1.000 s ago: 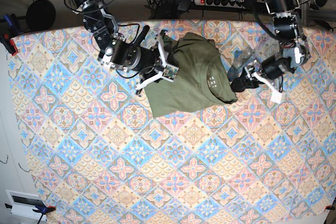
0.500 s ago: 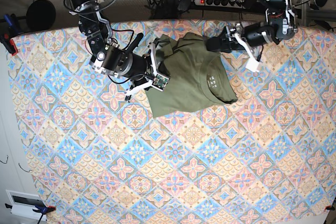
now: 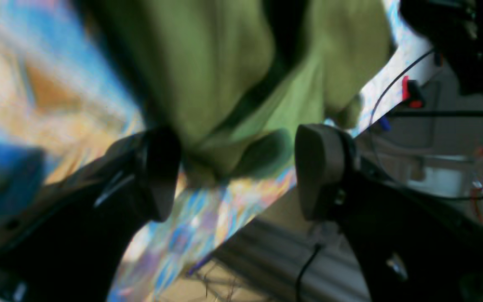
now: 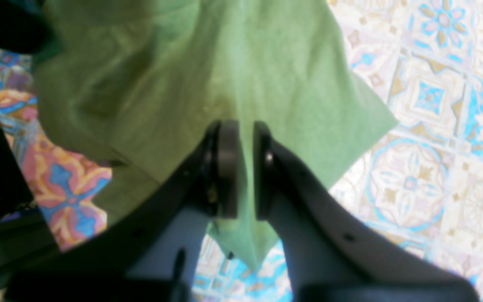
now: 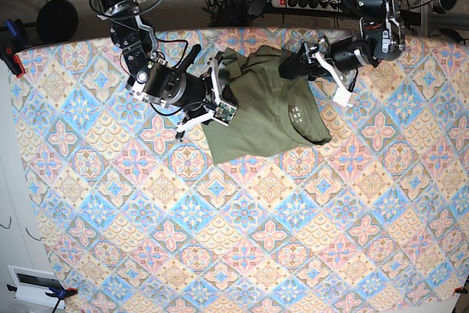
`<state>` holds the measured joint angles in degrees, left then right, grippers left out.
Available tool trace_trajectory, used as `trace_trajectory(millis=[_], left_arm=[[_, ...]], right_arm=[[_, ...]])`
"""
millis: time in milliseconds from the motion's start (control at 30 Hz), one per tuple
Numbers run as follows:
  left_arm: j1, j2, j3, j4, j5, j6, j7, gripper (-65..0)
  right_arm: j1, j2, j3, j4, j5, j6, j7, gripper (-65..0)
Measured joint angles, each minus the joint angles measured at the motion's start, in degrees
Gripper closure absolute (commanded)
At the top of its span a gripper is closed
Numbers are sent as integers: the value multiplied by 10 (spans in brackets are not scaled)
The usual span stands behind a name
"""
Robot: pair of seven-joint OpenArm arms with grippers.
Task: Layout the t-shirt on the table in an organized manner, then fold the t-shirt properly
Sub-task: 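Hold the bundle corners with both grippers and square the folded shirt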
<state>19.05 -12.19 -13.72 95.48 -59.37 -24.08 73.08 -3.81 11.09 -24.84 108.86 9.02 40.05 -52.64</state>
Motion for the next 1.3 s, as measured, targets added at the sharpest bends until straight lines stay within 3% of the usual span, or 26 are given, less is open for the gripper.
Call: trace_trajectory(millis=[233,300,400,433,600,767,933,1300], left_arm=[[0,10,-4,0,22,1,4,-393],[-1,18,-1,0,19,0,3,-287],[-6,24,-4,0,25,0,7,-50],[-10,26,-4,0,24,2,5,0],[-18,23,-29,0,16,0,5,0],[-16,-5,-83,0,16,-2,8,0],[-10,-24,-88,0,16,-2,9,0],[-38,-23,-85,-63,20,-2,8,0]], right_arm=[[0,2,0,0,0,0,1,-55],[0,2,0,0,0,0,1,-55],[0,2,0,0,0,0,1,-55],[0,2,0,0,0,0,1,-55],[0,2,0,0,0,0,1,-55],[0,3,0,0,0,0,1,-55],[-2,2,-7,0,0,0,-1,-56],[-9,2,-123,-2,2,-2,5,-56]])
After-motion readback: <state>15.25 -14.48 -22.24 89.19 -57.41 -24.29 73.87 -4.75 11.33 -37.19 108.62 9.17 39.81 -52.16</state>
